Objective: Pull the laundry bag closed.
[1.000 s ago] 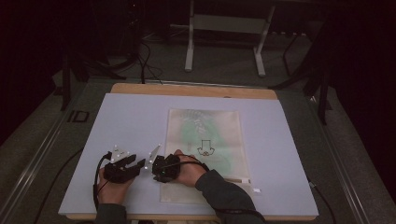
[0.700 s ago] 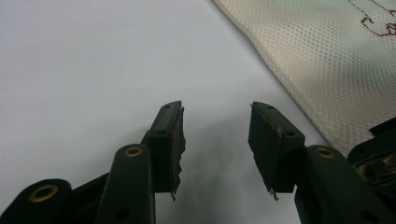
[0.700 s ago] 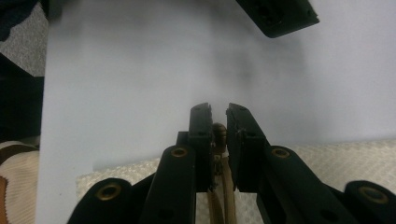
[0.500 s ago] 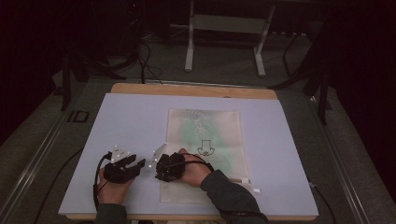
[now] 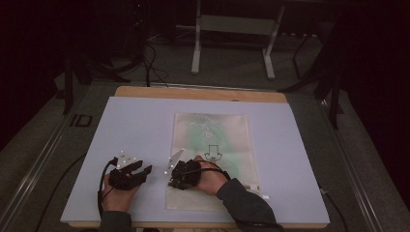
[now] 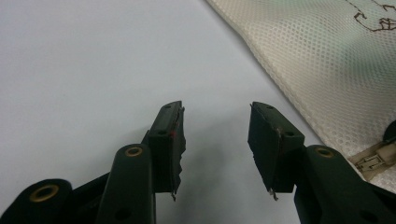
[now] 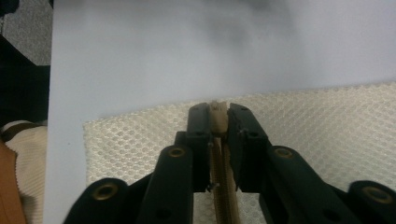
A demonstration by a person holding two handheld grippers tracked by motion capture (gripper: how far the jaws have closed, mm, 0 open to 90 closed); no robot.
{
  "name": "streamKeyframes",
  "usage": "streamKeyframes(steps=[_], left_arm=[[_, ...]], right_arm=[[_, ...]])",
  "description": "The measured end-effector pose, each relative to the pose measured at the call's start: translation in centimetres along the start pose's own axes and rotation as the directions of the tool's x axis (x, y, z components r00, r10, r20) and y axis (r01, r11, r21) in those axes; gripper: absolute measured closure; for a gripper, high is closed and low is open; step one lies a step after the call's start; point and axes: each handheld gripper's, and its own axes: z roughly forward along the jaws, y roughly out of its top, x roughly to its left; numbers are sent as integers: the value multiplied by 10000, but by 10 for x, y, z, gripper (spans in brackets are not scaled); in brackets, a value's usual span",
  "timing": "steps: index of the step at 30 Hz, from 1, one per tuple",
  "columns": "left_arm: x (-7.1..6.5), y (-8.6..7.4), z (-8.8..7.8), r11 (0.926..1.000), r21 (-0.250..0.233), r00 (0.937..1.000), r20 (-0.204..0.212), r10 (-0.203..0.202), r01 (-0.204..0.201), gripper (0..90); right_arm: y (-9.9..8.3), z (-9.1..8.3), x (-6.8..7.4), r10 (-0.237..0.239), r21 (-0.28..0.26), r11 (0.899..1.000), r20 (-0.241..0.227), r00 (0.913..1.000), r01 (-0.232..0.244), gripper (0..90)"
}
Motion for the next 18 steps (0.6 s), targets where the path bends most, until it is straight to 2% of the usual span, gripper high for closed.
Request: streamKeyframes(steps=[3, 5, 8, 13, 18], left_arm=[[-1, 0, 0, 10000, 9, 10000, 63, 27, -27, 554], [-1, 0, 0, 10000, -13, 9999, 137, 55, -55, 562], [-2, 0, 0, 10000, -27, 9996, 275, 57, -56, 572], [-5, 1, 1, 9997, 8, 9982, 556, 227, -228, 601], [-10, 3, 3, 9991, 77, 9954, 864, 411, -419, 640]], right_arm=[[0, 2, -1, 6, -16, 10000, -65, 10000, -6, 763], [1, 4, -1, 28, 74, 10000, -97, 9999, -27, 809], [0, 4, -2, 74, 68, 10000, -125, 9999, -74, 815], [-4, 7, -1, 130, 268, 9996, -89, 9999, -128, 817], [-8, 9, -1, 168, 219, 9996, -128, 9998, -165, 818]])
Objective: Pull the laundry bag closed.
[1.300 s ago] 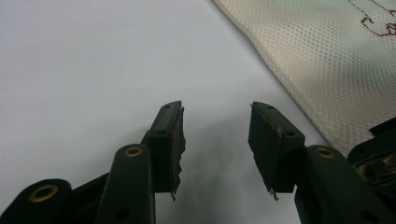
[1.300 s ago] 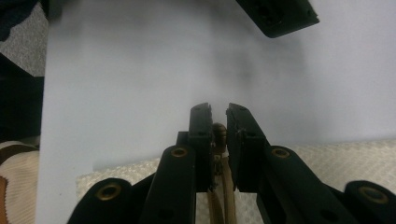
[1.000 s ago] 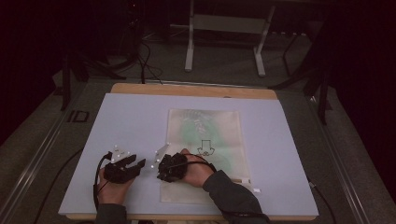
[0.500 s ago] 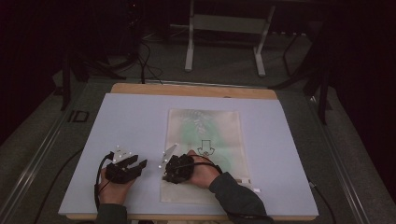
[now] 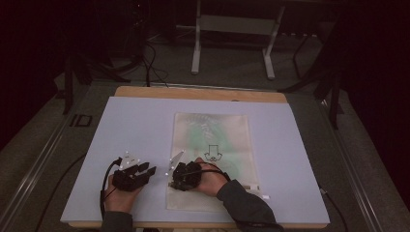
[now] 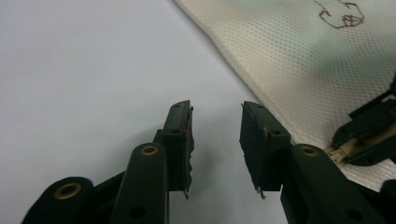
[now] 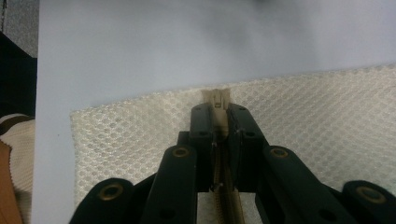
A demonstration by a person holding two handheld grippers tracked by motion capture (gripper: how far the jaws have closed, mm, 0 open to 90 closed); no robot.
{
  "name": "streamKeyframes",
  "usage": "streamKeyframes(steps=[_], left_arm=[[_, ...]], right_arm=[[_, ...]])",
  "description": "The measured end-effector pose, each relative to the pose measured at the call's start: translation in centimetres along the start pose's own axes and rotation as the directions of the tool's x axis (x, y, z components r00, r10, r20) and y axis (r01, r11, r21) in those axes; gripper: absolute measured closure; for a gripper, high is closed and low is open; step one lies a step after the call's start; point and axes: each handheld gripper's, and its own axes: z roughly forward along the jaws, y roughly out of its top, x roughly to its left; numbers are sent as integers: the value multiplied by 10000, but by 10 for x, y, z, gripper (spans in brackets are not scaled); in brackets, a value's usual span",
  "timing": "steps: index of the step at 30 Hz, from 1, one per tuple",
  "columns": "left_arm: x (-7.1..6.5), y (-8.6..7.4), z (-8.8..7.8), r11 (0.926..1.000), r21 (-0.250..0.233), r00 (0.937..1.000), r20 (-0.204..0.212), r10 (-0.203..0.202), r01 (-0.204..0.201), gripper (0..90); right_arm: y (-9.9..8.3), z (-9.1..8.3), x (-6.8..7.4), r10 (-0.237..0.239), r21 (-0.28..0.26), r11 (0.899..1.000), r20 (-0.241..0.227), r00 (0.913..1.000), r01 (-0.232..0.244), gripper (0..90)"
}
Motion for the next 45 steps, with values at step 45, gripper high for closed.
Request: streamKeyframes(steps=[45], left_arm=[[-37, 5, 25, 9901, 759, 9769, 1875, 1024, -1183, 889]], right_arm=[[-2, 2, 2, -313, -89, 9995, 192, 9993, 315, 821]])
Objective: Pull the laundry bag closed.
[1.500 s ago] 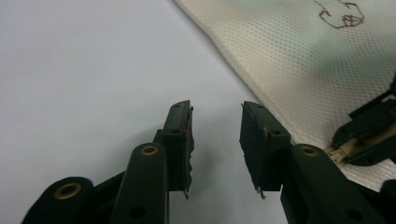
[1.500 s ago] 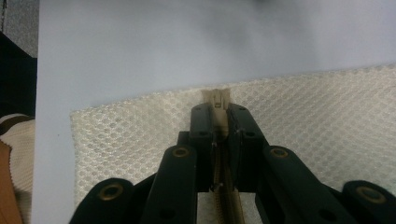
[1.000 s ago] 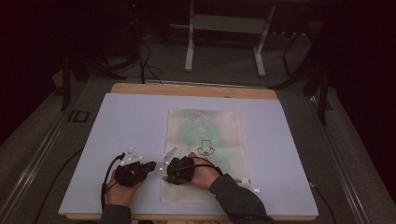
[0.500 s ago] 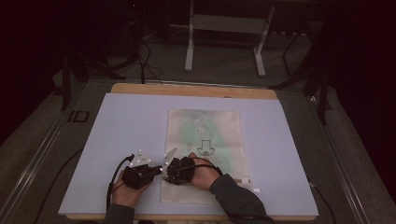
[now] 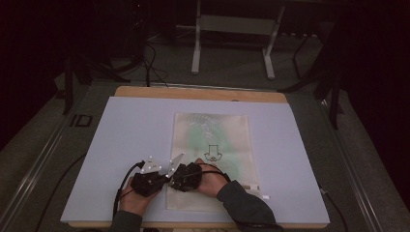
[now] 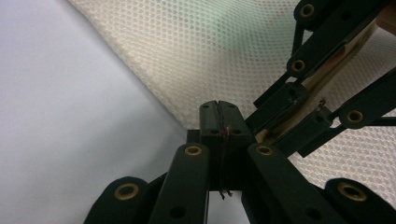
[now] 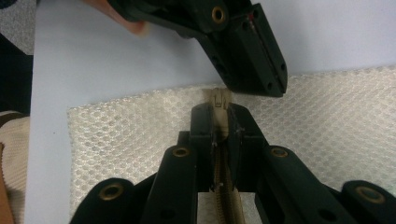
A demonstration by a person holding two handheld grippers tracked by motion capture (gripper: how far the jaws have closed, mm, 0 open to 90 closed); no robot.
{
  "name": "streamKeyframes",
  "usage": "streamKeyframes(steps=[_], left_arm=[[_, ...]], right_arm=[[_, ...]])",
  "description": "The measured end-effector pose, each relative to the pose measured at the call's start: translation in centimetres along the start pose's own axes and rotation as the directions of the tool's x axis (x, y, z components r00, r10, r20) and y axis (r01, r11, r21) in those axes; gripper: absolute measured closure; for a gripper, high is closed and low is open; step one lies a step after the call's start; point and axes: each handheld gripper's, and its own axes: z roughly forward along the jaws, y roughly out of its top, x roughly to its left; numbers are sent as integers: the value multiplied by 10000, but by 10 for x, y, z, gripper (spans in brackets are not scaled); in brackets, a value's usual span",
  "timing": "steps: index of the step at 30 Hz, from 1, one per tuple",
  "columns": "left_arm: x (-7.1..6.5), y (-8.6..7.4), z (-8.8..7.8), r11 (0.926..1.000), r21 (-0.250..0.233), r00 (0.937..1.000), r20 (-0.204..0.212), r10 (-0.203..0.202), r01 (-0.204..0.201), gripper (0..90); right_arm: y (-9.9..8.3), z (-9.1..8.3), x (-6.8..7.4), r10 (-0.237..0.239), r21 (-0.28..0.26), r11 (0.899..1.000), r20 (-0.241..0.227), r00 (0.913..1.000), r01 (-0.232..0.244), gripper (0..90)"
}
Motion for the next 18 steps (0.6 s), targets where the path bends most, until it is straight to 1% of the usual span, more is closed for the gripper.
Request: streamKeyframes(steps=[3, 6, 8, 11, 13, 15, 16, 18], left_arm=[[0, 0, 2, 9999, 99, 10000, -16, -22, 22, 889], [0, 0, 4, 9997, 234, 10000, -68, 33, -31, 892], [-1, 0, 5, 9994, 293, 9997, -127, 188, -184, 894], [-1, 0, 5, 9992, 360, 9998, -113, 185, -180, 896], [-1, 1, 5, 9987, 415, 9994, -164, 308, -301, 896], [-2, 1, 5, 9986, 429, 9993, -185, 326, -318, 897], [-2, 1, 6, 9989, 393, 9995, -180, 269, -262, 897], [-1, 1, 5, 9985, 430, 9993, -173, 334, -327, 897]], right_arm=[[-1, 0, -1, 6, -36, 10000, -33, 10000, -6, 821], [-1, 0, -1, -39, -26, 10000, -15, 10000, 39, 821], [0, 0, 0, -15, -19, 10000, -14, 10000, 15, 822], [0, 0, 0, -23, 33, 10000, -10, 10000, 23, 823], [1, 0, 0, -102, 92, 9999, 20, 9999, 102, 824], [1, -1, 1, -146, 168, 9998, 51, 9999, 145, 824], [1, -1, 1, -202, 168, 9997, 74, 9998, 201, 824], [0, -2, 1, -267, 227, 9994, 57, 9996, 265, 824]])
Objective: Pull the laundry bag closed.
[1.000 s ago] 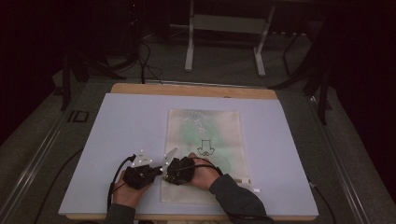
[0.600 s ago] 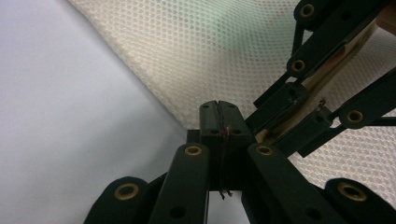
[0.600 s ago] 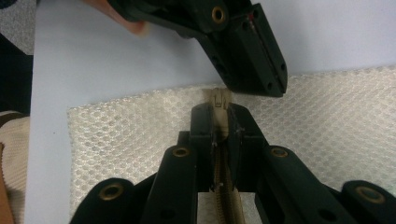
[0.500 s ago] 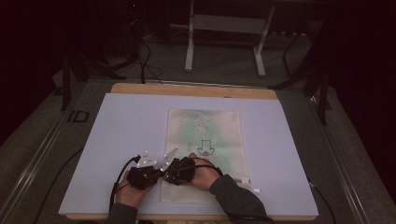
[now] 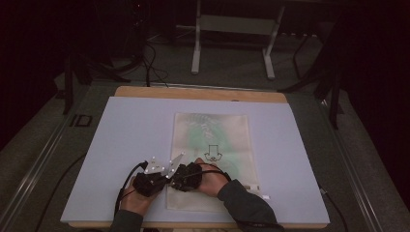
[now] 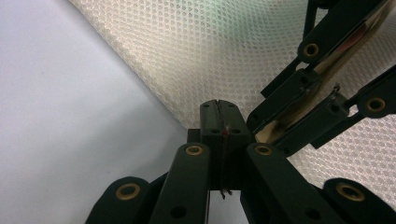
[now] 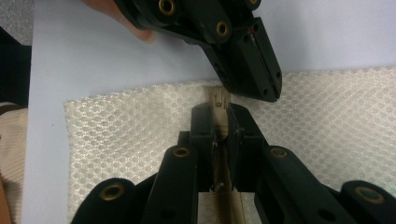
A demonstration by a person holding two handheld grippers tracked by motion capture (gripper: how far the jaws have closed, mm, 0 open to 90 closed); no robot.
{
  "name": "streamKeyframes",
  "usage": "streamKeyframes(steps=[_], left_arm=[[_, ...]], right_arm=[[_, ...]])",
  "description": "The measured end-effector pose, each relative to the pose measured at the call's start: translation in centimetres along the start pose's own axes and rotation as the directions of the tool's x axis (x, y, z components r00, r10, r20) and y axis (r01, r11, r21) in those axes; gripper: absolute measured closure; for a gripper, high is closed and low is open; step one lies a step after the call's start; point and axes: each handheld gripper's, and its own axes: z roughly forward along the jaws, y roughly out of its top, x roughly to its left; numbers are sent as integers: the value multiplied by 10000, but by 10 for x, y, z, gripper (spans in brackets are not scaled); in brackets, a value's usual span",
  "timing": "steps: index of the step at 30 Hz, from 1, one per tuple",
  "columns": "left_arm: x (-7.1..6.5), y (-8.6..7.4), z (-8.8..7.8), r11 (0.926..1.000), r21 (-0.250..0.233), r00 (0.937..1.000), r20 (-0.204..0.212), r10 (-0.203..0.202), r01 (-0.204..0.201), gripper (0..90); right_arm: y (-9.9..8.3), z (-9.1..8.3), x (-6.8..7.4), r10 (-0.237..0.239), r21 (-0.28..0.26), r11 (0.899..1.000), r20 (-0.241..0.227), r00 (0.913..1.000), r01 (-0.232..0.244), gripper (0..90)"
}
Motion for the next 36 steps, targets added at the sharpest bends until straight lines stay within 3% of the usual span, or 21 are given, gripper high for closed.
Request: streamKeyframes(steps=[13, 23, 28, 36], left_arm=[[0, 0, 0, 10000, -4, 10000, 10, 53, -53, 897], [-5, 1, -2, 9999, -54, 9995, -286, 134, -135, 895], [-6, 0, -7, 9995, -274, 9997, -222, -143, 137, 894], [-11, 1, -10, 9994, -331, 9999, -99, -108, 105, 893]], right_arm=[[-7, -6, -1, -6, 240, 9997, -41, 10000, 7, 825], [-9, -6, -2, 6, 258, 9997, -62, 10000, -4, 824], [-9, -6, -2, 44, 236, 9997, -59, 10000, -43, 824], [-9, -6, -2, 20, 246, 9997, -79, 10000, -18, 824]])
